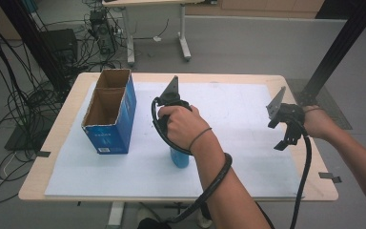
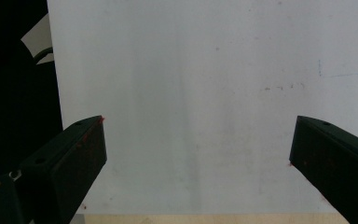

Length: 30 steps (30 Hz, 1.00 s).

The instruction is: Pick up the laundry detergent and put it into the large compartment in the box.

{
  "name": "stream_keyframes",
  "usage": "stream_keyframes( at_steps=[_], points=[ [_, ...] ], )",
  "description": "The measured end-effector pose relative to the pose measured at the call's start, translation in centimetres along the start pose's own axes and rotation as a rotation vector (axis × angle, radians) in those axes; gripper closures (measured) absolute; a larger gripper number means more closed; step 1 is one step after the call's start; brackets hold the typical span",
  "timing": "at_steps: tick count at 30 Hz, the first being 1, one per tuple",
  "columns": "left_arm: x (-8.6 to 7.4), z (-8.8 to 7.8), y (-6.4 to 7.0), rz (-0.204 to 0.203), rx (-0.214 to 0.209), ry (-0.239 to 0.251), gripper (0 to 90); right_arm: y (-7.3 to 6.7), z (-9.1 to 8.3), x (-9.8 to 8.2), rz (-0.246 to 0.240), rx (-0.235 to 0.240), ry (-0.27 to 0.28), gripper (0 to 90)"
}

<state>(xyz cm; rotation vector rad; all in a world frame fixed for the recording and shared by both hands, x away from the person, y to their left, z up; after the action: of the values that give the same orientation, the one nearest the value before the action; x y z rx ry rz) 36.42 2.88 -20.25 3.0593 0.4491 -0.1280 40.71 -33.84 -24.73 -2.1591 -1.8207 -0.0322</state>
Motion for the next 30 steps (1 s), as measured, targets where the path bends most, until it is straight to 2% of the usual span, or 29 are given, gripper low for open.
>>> stream_keyframes(
  at_steps=[10, 20, 30],
  points=[
    [-0.03, -0.01, -0.11, 0.001, -0.002, 0.000, 37.0, -0.08, 0.07, 0.46, -0.005, 0.001, -0.013, 3.8],
    [0.01, 0.00, 0.13, 0.003, 0.001, -0.002, 37.0, -0.36, -0.07, 0.37, -0.008, -0.008, -0.004, 3.8],
    [0.24, -0.14, -0.63, 0.033, -0.021, -0.006, 37.4, -0.38, 0.00, 0.31, -0.006, -0.012, -0.007, 3.7]
  ],
)
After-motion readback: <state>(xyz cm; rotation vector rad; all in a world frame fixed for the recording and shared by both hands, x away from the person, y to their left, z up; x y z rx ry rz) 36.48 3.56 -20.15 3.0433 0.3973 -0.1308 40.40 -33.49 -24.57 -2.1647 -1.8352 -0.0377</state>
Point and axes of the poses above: each handheld gripper's, and its own axes: z roughly forward along the jaws, x roughly out of its top, y roughly to its right, the point moved 3 cm from there along z, roughly forward along the jaws, and after that the axes turned 3 degrees about z, right-handed, at the moved point
